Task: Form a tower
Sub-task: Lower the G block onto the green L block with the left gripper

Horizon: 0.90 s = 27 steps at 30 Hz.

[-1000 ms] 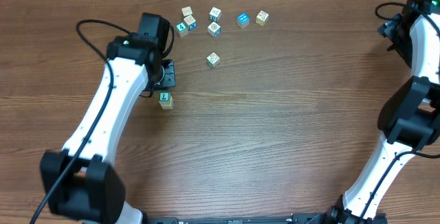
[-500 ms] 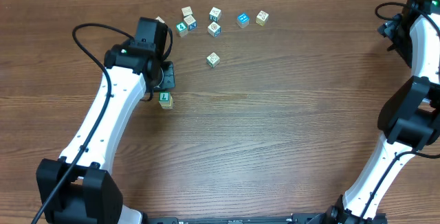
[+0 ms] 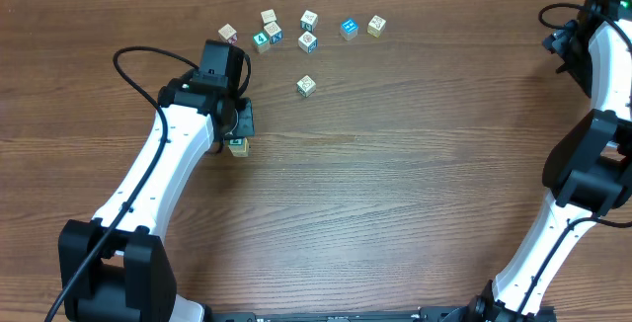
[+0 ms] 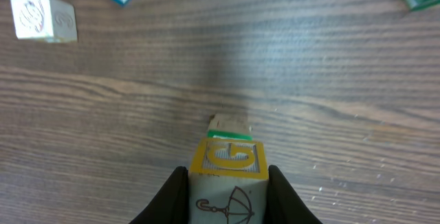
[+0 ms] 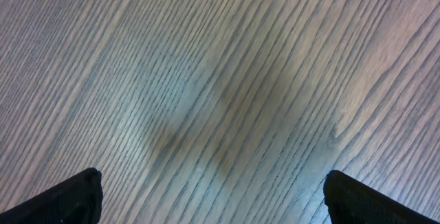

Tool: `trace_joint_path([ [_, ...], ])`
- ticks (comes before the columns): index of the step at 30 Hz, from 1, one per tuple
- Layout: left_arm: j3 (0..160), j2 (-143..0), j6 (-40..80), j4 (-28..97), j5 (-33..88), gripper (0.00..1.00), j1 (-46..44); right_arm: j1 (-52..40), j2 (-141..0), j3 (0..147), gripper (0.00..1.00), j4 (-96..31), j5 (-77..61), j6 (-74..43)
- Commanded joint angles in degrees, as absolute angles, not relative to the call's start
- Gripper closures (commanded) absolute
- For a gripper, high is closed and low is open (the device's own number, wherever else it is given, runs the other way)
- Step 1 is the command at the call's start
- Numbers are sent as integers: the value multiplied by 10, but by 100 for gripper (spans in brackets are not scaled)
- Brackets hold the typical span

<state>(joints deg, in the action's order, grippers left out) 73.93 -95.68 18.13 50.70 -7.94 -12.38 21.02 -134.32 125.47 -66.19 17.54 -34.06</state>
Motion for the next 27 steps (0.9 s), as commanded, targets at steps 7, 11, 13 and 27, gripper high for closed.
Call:
trace_joint_path([
  [7,720,-954,193,495,-76,87,-124,210,-1347,1263,0,-660,184,-340],
  [11,710,-954,193,479,-77,87,-124,210,-1347,1263,0,-660,184,-340],
  [13,701,-954,193,468,-77,87,-124,210,-1347,1263,0,-660,184,-340],
  [27,694,-954,179,458,-79,85,-124,210,-1347,1263,0,-660,184,-340],
])
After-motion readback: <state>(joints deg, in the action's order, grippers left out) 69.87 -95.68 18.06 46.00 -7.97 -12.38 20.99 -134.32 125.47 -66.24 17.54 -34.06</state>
